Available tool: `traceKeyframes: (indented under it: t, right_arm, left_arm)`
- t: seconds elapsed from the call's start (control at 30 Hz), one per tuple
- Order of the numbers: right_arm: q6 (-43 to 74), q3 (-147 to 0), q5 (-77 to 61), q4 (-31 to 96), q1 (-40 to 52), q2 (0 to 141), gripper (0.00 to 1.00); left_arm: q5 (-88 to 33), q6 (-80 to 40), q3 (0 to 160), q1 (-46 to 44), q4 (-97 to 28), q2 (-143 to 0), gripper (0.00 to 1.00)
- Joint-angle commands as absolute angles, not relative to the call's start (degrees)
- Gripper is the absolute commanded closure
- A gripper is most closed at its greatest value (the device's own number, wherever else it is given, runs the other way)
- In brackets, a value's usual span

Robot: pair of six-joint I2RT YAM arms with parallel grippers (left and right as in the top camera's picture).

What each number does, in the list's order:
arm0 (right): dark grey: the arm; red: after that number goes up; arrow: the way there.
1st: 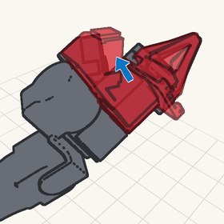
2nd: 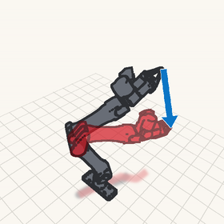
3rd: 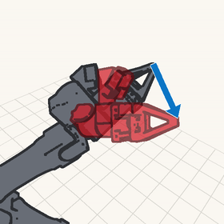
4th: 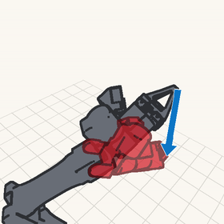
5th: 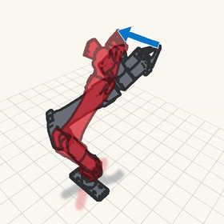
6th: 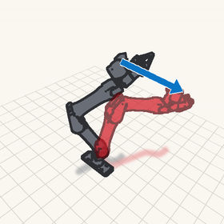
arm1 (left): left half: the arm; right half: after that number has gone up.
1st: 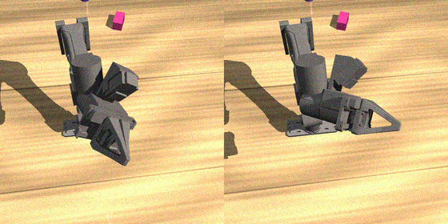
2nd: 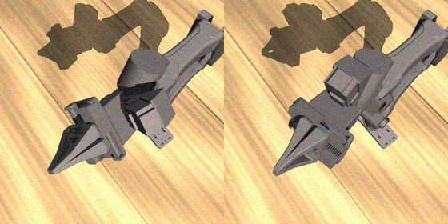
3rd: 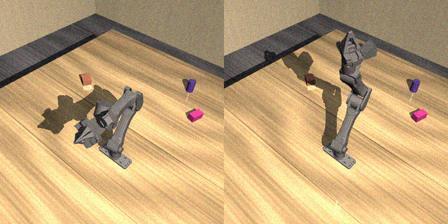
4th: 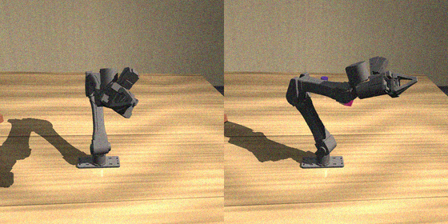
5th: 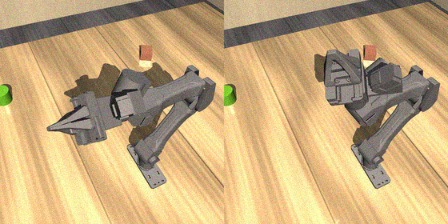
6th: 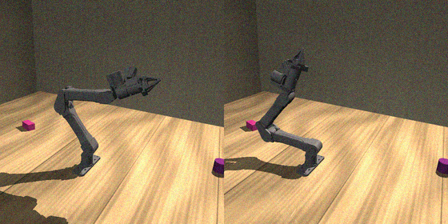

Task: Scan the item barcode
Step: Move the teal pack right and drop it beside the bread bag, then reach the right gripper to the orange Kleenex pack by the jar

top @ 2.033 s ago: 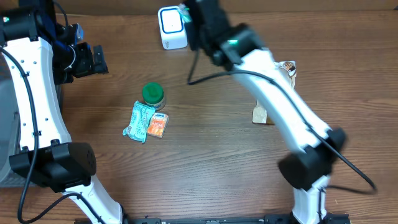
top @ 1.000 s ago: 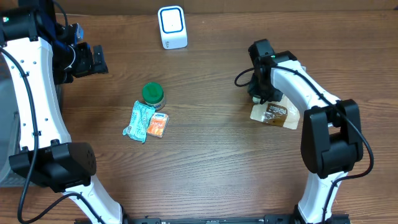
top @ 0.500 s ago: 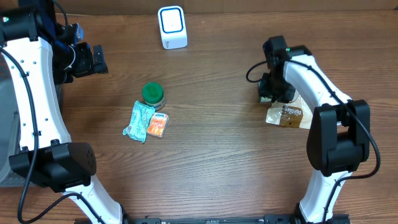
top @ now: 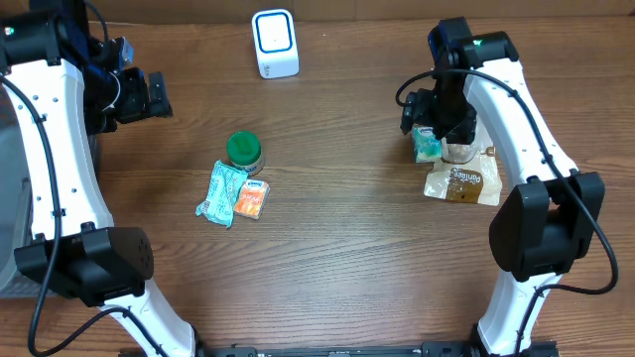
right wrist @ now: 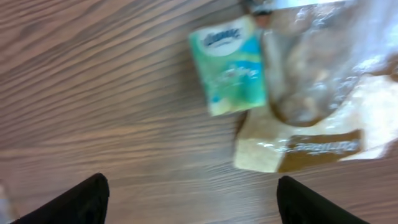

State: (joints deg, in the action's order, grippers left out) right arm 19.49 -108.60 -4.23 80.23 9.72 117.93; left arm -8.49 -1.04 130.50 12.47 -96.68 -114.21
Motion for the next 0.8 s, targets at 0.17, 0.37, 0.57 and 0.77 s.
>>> traceKeyframes:
  t: [0.17, 0.37, 0.57, 0.77]
  right_arm:
    - [20.56, -101.75, -22.7, 70.91, 16.64, 117.8, 0.31]
    - [28.18, -95.64, -23.05, 62.61, 25.06, 117.84, 0.39]
    - [35.33, -91.33, -22.57, 51.66, 34.2, 118.67, 0.43]
    - [42.54, -88.47, -20.51, 42.92, 40.12, 119.98, 0.5]
  left_arm:
    - [-8.38, 0.03, 131.63, 12.36, -96.82, -112.79, 0.0]
    - [-8.38, 0.03, 131.63, 12.36, -96.79, -112.81, 0.0]
    - [-8.38, 0.03, 131.63, 12.36, -96.79, -112.81, 0.01]
    - [-8.38, 0.03, 131.63, 12.36, -96.79, -112.79, 0.0]
